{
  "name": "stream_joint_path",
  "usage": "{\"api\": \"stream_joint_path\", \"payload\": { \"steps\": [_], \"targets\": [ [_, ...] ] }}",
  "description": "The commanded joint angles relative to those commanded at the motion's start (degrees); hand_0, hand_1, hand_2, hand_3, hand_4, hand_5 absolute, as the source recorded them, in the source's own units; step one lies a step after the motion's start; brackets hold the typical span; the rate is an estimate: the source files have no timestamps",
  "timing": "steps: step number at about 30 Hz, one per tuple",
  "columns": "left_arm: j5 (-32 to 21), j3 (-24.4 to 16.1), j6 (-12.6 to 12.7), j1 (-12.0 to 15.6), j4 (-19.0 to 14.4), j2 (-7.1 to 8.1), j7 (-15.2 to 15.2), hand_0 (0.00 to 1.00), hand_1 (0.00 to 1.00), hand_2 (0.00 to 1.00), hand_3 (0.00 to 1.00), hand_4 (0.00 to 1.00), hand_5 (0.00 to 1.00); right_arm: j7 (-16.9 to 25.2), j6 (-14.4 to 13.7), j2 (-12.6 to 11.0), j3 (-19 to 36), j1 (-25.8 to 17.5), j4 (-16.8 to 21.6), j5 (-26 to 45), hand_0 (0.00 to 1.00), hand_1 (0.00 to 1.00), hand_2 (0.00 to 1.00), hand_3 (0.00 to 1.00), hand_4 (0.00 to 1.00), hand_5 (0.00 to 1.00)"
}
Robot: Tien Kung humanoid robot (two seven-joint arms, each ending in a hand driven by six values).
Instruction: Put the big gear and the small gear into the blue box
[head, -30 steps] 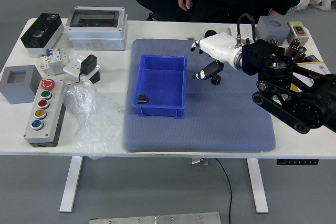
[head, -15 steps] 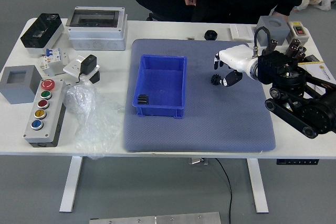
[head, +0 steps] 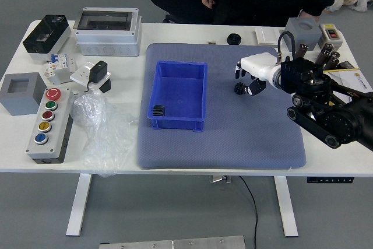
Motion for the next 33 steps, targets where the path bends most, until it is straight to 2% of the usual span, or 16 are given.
{"api": "stream_joint_path", "payload": {
  "steps": [5,6,11,12,17,18,33],
  "targets": [
    [-0.16,0.27,-0.01,-0.1,0.02,-0.12,0.01,0.861,0.843,0.846,0.866,0.755,0.688,0.18,0.29,1.12,-0.81,0.6,-2.15,1.6,0.536,0.496,0.646,0.655,0.647,0.014],
    [-0.17,0.31,-0.01,-0.12,0.02,-0.14,0.01,0.861,0.843,0.846,0.866,0.756,0.688,0.18,0.38,1.31,-0.96,0.71,-2.53,1.86,0.56,0.527,0.673,0.712,0.658,0.016],
    [-0.31,0.51,-0.02,-0.21,0.03,-0.23,0.03,0.861,0.843,0.846,0.866,0.756,0.688,0.05,1.11,2.27,-1.56,1.3,-4.45,3.06,0.56,0.527,0.673,0.712,0.658,0.016],
    [-0.34,0.54,-0.03,-0.22,0.03,-0.24,0.03,0.861,0.842,0.846,0.866,0.756,0.687,0.03,1.19,2.38,-1.62,1.37,-4.67,3.17,0.611,0.594,0.728,0.795,0.68,0.027],
    [-0.45,0.69,-0.02,-0.25,0.04,-0.32,0.05,0.861,0.842,0.846,0.866,0.756,0.687,-0.1,1.57,3.0,-1.84,1.79,-6.04,3.89,0.611,0.594,0.728,0.795,0.68,0.027],
    [-0.48,0.72,-0.02,-0.26,0.04,-0.33,0.06,0.861,0.843,0.846,0.866,0.755,0.687,-0.12,1.6,3.11,-1.84,1.88,-6.27,3.99,0.65,0.634,0.77,0.826,0.702,0.047],
    [-0.73,1.22,-0.04,-0.42,0.06,-0.67,0.09,0.862,0.842,0.846,0.865,0.756,0.687,0.32,0.77,4.54,-2.34,3.19,-9.45,5.57,0.669,0.646,0.784,0.818,0.705,0.045]
  ]
}}
